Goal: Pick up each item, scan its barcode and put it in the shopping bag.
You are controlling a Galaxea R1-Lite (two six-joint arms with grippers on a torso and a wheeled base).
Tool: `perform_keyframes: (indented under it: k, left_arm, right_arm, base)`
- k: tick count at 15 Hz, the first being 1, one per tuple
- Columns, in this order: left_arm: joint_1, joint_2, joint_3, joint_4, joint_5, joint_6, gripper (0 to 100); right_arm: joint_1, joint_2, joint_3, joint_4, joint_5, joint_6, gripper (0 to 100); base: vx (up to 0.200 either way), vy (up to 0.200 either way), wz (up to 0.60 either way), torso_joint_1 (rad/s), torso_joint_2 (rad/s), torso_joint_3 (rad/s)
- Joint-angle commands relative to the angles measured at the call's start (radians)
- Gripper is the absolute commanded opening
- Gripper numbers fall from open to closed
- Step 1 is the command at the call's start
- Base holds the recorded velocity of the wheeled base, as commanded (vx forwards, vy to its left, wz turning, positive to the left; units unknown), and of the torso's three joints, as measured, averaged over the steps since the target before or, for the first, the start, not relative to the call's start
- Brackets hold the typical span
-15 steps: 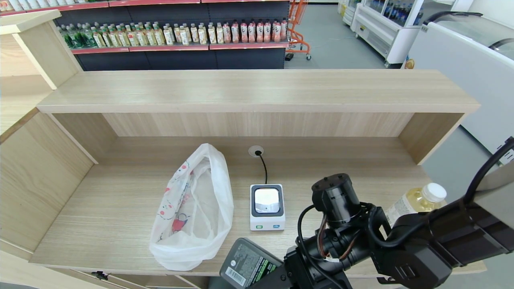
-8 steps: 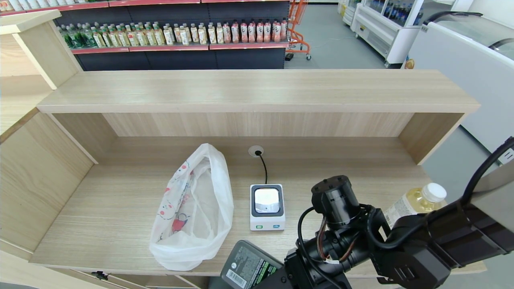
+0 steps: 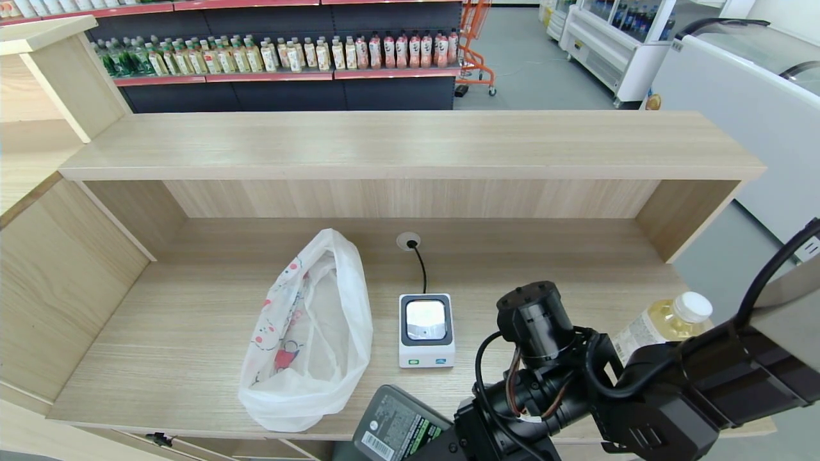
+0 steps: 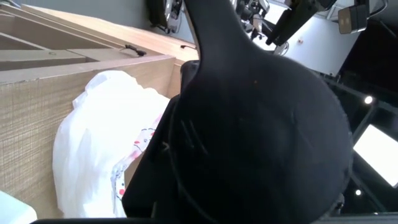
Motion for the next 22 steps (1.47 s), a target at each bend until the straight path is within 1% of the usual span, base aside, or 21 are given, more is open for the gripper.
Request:
perform_keyframes:
  k: [1,2,3,4,5,6,7,8,9,10,11,12,14,15,16,17,18,19,20,21,22]
  left_arm:
    - [0.000,0.000,0.000,0.000,0.000,0.000,100]
    - [0.000,0.000,0.000,0.000,0.000,0.000,100]
    - [0.000,0.000,0.000,0.000,0.000,0.000,100]
    - [0.000,0.000,0.000,0.000,0.000,0.000,100]
    - [0.000,0.000,0.000,0.000,0.000,0.000,100]
    - [0.000,0.000,0.000,0.000,0.000,0.000,100]
    - [0.000,0.000,0.000,0.000,0.000,0.000,100]
    - [0.000,0.000,0.000,0.000,0.000,0.000,100]
    - [0.000,0.000,0.000,0.000,0.000,0.000,100]
    - [0.000,0.000,0.000,0.000,0.000,0.000,100]
    - [-0.001,0.000,0.000,0.000,0.000,0.000,100]
    - [0.000,0.000,0.000,0.000,0.000,0.000,100]
    - [-0.001,0.000,0.000,0.000,0.000,0.000,100]
    - [0.000,0.000,0.000,0.000,0.000,0.000,100]
    - [0.000,0.000,0.000,0.000,0.000,0.000,100]
    - [0.000,0.000,0.000,0.000,0.000,0.000,100]
    - [0.000,0.000,0.000,0.000,0.000,0.000,100]
    - [0.000,0.000,0.000,0.000,0.000,0.000,100]
    - [0.000,0.000,0.000,0.000,0.000,0.000,100]
    - [0.000,0.000,0.000,0.000,0.000,0.000,100]
    - [0.000,0.000,0.000,0.000,0.000,0.000,100]
  right_arm:
    - [-0.004,-0.004,-0.003,-0.005,-0.002,0.015,0]
    - [-0.010,-0.012,-0.017,-0.009,-0.007,0.067,0]
    - [-0.039,-0.037,-0.039,-0.037,-0.007,0.171,0]
    - [-0.072,-0.084,-0.043,-0.078,-0.013,0.311,0]
    - [-0.118,-0.124,-0.033,-0.108,-0.050,0.472,0]
    - [-0.142,-0.178,-0.002,-0.117,-0.090,0.627,0]
    - [-0.156,-0.297,0.050,-0.138,-0.177,0.788,0]
    - [-0.184,-0.419,0.118,-0.146,-0.295,0.900,0]
    - [-0.191,-0.485,0.165,-0.138,-0.355,0.971,0]
    - [-0.194,-0.557,0.244,-0.132,-0.363,1.127,0]
    - [-0.191,-0.583,0.265,-0.132,-0.369,1.167,0]
    - [-0.193,-0.592,0.253,-0.131,-0.370,1.227,0]
    - [-0.207,-0.624,0.236,-0.132,-0.370,1.618,0]
    - [-0.245,-0.647,0.198,-0.121,-0.424,1.969,0]
    - [-0.276,-0.644,0.167,-0.081,-0.516,2.127,0]
    - [-0.302,-0.630,0.133,-0.008,-0.590,2.301,0]
    - [-0.348,-0.603,0.104,0.069,-0.610,2.578,0]
    - [-0.365,-0.569,0.096,0.073,-0.614,2.733,0]
    - [-0.366,-0.518,0.086,0.072,-0.660,2.933,0]
    - [-0.363,-0.489,0.076,0.072,-0.688,3.012,0]
    - [-0.346,-0.423,0.041,0.047,-0.731,3.201,0]
  base:
    - [0.000,0.000,0.00,0.000,0.00,0.000]
    - [0.000,0.000,0.00,0.000,0.00,0.000]
    - [0.000,0.000,0.00,0.000,0.00,0.000]
    - [0.000,0.000,0.00,0.000,0.00,0.000]
    - [0.000,0.000,0.00,0.000,0.00,0.000]
    - [0.000,0.000,0.00,0.000,0.00,0.000]
    - [0.000,0.000,0.00,0.000,0.00,0.000]
    - [0.000,0.000,0.00,0.000,0.00,0.000]
    - [0.000,0.000,0.00,0.000,0.00,0.000]
    - [0.000,0.000,0.00,0.000,0.00,0.000]
    - [0.000,0.000,0.00,0.000,0.00,0.000]
    - [0.000,0.000,0.00,0.000,0.00,0.000]
    - [0.000,0.000,0.00,0.000,0.00,0.000]
    - [0.000,0.000,0.00,0.000,0.00,0.000]
    - [0.000,0.000,0.00,0.000,0.00,0.000]
    - [0.000,0.000,0.00,0.000,0.00,0.000]
    - [0.000,0.000,0.00,0.000,0.00,0.000]
    - [0.000,0.000,0.00,0.000,0.00,0.000]
    - [0.000,0.000,0.00,0.000,0.00,0.000]
    - [0.000,0.000,0.00,0.000,0.00,0.000]
    - [0.000,0.000,0.00,0.000,0.00,0.000]
